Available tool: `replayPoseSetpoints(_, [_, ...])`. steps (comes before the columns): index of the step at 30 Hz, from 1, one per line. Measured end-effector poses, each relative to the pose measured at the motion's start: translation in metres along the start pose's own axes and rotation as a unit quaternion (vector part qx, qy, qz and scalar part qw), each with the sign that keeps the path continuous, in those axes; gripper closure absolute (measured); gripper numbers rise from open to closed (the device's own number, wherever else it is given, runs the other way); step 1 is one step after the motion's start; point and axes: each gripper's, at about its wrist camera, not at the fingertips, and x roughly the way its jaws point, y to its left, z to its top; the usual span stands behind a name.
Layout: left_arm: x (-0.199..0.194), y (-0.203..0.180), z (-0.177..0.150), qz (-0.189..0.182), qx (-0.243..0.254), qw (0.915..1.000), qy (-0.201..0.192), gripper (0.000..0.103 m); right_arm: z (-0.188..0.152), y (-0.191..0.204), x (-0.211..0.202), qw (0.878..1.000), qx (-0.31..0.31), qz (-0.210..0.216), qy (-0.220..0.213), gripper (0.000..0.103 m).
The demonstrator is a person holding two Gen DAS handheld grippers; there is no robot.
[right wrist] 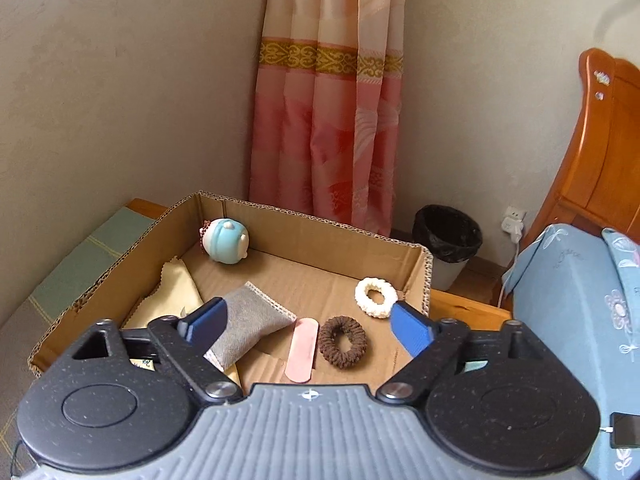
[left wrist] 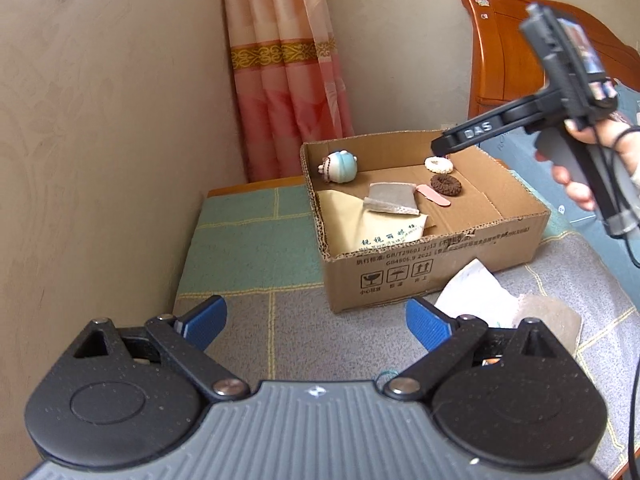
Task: Organize soft objects
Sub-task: 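Move both grippers back toward the blue pouch and second grey sachet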
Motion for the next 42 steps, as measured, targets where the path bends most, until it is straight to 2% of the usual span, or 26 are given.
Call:
replayPoseSetpoints(10, [-0.015, 0.000, -0.013, 0.010, -0.009, 0.9999, 0.008, 0.007, -0.030, 0.009, -0.067, 0.999, -0.003, 0.011, -0.030, 0.000])
replayPoseSetpoints(16, [-0.022, -0.003, -0.023, 0.015, -0.004, 0.9998, 0.015, 0.007, -0.075, 0.011, -0.089, 0.999, 0.026, 0.010, -0.025, 0.000])
replayPoseSetpoints(26, [-0.017, -0.013, -0.032, -0.002, 0.008, 0.9995, 0.030, 0.006, -0.158, 0.016, -0.101, 0.998, 0.053, -0.025, 0.022, 0.000])
replayPoseSetpoints(30, [-0.010, -0.020, -0.035, -0.013, 0.018, 0.9989, 0.041, 0.006, -0.183, 0.023, -0.100, 0.998, 0.027, -0.039, 0.050, 0.000])
replayPoseSetpoints(36, [0.000, -0.026, -0.040, -0.019, 0.025, 0.9975, 0.063, 0.007, -0.197, 0.023, -0.084, 0.995, 0.012, -0.057, 0.081, 0.000])
replayPoseSetpoints(42, [0.016, -0.036, -0.046, -0.025, 0.034, 0.9948, 0.093, 0.006, -0.193, 0.012, -0.075, 0.994, 0.060, -0.046, 0.080, 0.000])
